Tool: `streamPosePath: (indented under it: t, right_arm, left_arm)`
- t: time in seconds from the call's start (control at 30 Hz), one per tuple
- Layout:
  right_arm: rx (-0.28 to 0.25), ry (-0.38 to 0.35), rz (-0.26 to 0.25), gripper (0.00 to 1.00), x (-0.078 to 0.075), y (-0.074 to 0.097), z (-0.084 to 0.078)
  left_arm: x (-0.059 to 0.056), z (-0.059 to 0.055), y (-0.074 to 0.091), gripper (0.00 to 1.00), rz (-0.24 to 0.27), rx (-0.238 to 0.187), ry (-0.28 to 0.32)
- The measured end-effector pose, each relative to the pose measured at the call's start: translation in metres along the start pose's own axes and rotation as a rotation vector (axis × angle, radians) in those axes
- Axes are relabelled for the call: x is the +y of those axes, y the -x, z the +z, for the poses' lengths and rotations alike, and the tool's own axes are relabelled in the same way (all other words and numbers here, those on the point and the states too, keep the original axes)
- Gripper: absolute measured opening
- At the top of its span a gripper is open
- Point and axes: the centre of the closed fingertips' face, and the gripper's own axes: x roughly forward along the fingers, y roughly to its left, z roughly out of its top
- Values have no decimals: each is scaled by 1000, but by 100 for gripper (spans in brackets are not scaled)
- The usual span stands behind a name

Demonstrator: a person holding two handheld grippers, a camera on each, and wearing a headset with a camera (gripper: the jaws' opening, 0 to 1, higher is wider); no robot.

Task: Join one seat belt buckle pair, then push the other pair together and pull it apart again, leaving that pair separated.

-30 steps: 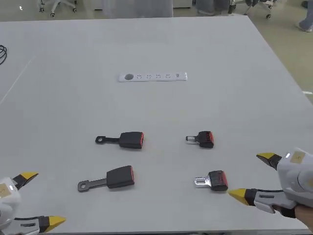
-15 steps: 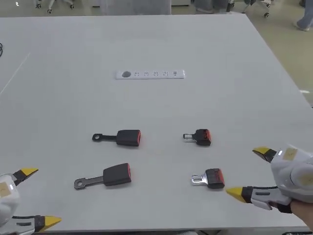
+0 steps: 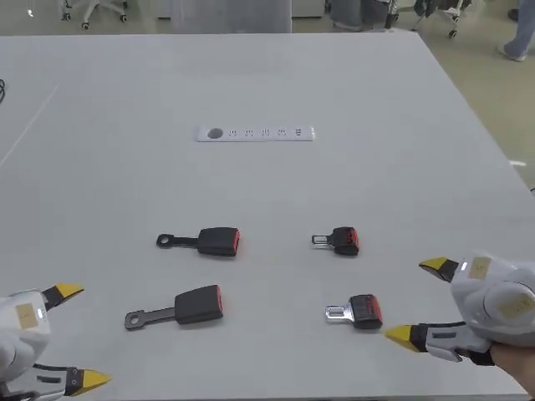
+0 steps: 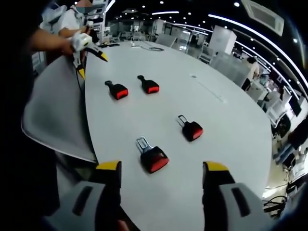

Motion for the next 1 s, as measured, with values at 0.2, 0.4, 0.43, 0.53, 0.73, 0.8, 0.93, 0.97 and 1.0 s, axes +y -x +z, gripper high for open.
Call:
streamPosePath:
  t: [0.2,0.4,0.43,0.53,0.73,0.8,0.93,0.97,1.0]
  right_arm:
    - [21,51,34,67,5,-4,-3]
    - [17,108,86,61,11,-12,4]
    - [15,114,90,60,11,-13,5]
    - [13,122,124,59,13,-18,9]
    - [33,146,169,56,16,-32,9]
    - [42,164,180,55,16,-37,8]
    - [56,175,208,53,18,-45,5]
    - [56,176,207,53,18,-46,5]
    - [55,181,212,52,18,-48,5]
  left_arm:
    - [-6,4,-13,81,-39,28,-69]
    - [-10,22,-29,80,-74,29,-92]
    - [-9,22,-31,80,-84,27,-83]
    - [-16,30,-39,78,-131,9,-41]
    - [-21,37,-55,72,-165,19,-90]
    - [-21,41,-60,71,-170,13,-90]
    - [-25,46,-70,64,-199,25,-48]
    - [-26,48,-72,61,-200,31,-36]
    - [-24,49,-76,60,-195,27,-43]
